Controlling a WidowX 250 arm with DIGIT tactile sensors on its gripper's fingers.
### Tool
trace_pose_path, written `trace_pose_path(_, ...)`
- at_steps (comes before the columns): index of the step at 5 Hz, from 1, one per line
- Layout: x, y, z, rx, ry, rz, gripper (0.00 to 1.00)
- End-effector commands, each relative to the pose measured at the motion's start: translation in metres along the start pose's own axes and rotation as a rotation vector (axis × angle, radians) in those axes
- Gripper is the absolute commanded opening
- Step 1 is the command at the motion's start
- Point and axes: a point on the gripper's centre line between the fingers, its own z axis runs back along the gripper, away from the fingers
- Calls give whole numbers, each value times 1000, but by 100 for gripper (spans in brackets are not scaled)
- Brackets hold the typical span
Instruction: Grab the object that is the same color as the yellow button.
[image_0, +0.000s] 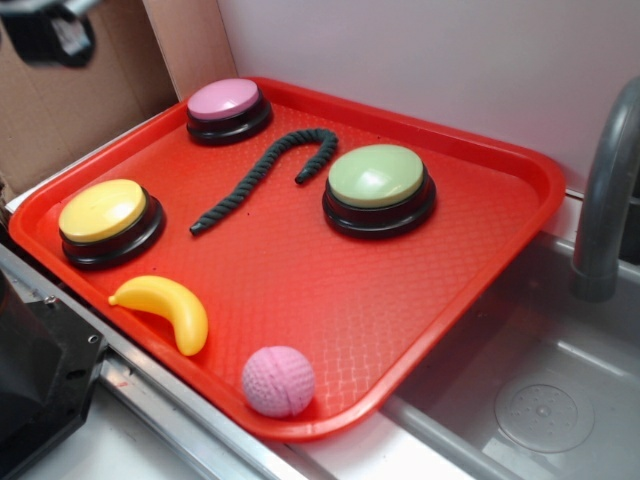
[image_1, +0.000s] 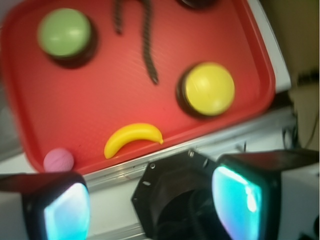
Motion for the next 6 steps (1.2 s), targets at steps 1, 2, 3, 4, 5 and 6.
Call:
trace_pose_path(1,4,10,-53,17,90,395,100)
trace_pose_path(2,-2,11,-88,16,98,573,100)
trace_pose_path(3,3,7,-118,61,39,653,100)
trace_pose_path(4,12,-7,-141,113,7,635,100)
trace_pose_path(5,16,-18,-152,98,-17,638,100)
trace_pose_path(6,21,-28,-161,52,9,608,100)
